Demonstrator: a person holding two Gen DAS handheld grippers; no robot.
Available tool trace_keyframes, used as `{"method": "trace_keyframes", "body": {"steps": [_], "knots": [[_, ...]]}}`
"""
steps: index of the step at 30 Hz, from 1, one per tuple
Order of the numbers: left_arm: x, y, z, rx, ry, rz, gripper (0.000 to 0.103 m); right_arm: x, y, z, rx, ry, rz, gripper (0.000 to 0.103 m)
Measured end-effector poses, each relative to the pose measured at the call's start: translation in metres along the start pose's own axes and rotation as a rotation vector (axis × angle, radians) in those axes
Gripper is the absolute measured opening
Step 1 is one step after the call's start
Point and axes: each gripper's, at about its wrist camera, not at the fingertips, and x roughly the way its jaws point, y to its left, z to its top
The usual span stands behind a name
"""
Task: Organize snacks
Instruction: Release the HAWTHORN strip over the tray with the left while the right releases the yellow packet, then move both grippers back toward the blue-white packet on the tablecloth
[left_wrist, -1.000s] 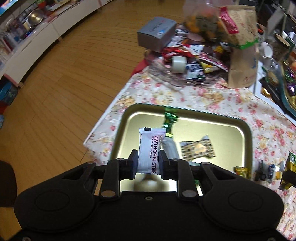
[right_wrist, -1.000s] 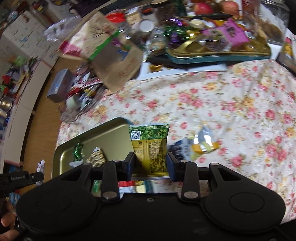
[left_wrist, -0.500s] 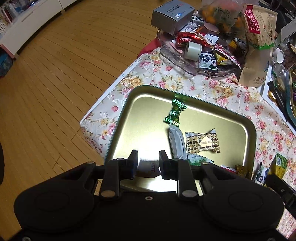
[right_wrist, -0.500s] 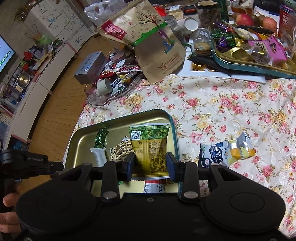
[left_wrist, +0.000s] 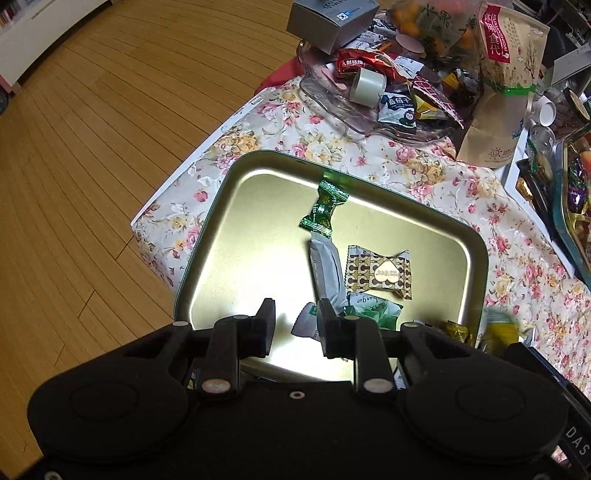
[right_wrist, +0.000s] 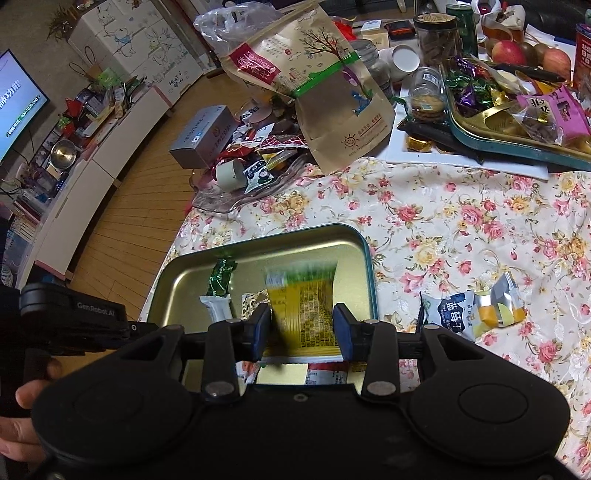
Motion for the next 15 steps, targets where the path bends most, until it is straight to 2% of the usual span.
{"method": "trace_keyframes", "body": {"steps": [7, 15], "knots": [[0.002, -0.005, -0.002, 0.021, 0.011, -0.001, 0.032, 0.002, -0.006, 0.001, 0.040, 0.020, -0.004, 0.042], [0.003, -0.015, -0.003, 0.053, 0.025, -0.004, 0.032, 0.009, -0.010, -0.001, 0.057, 0.065, -0.066, 0.044]]}}
